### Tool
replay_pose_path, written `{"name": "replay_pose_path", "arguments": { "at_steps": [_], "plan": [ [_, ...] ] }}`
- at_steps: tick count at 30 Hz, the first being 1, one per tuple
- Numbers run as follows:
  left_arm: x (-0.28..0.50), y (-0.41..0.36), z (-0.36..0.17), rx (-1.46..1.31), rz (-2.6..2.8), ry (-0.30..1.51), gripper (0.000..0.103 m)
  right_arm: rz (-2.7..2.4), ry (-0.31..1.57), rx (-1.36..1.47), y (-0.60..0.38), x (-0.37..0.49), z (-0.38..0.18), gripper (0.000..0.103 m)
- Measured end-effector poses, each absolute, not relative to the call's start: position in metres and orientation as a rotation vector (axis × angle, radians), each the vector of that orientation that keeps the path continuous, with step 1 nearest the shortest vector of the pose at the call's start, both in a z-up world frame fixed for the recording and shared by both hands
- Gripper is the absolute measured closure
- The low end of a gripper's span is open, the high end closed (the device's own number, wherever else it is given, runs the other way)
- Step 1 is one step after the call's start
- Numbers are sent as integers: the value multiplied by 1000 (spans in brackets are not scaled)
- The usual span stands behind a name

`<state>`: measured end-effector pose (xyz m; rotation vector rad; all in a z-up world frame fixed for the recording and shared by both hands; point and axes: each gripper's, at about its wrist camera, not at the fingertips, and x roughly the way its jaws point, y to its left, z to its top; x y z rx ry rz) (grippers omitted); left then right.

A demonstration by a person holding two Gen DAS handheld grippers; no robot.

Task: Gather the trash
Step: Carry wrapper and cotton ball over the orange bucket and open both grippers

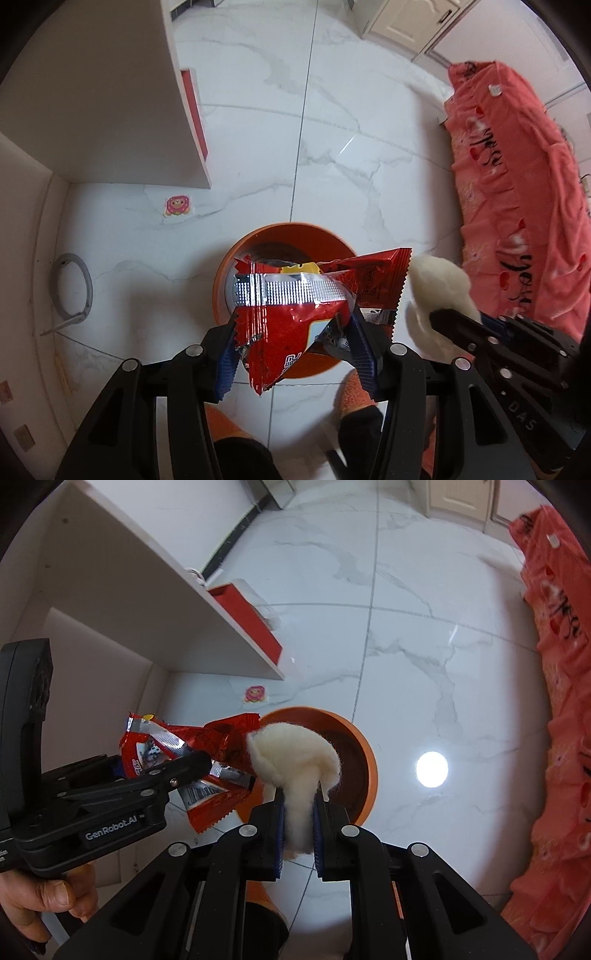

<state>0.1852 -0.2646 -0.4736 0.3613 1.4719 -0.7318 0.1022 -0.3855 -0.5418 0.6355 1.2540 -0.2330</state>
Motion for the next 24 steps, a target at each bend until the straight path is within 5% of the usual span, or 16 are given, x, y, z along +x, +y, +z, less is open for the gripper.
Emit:
{"name": "replay_pose_path", "arguments": {
  "at_steps": [5, 7, 13, 16, 20, 24],
  "plan": [
    [186, -273, -499, 392, -726, 1517, 42, -247, 1277, 664, -392, 109, -563, 90],
    [185, -276, -503, 416, -732, 1523, 24, -249, 1284, 664, -390, 110, -565, 90],
    [189, -275, -494, 462, -719, 1474, 15, -255, 1303, 674, -390, 111, -573, 89],
    [192, -269, -486, 465, -718, 1450, 15, -239, 1308, 687, -388, 116, -579, 83],
    [198, -259, -478, 483, -691, 1425, 15, -207, 1330, 685, -382, 125, -585, 55],
    [202, -252, -476, 475, -657, 1439, 15, -200, 1329, 658, -374, 125, -577, 54]
  ]
}}
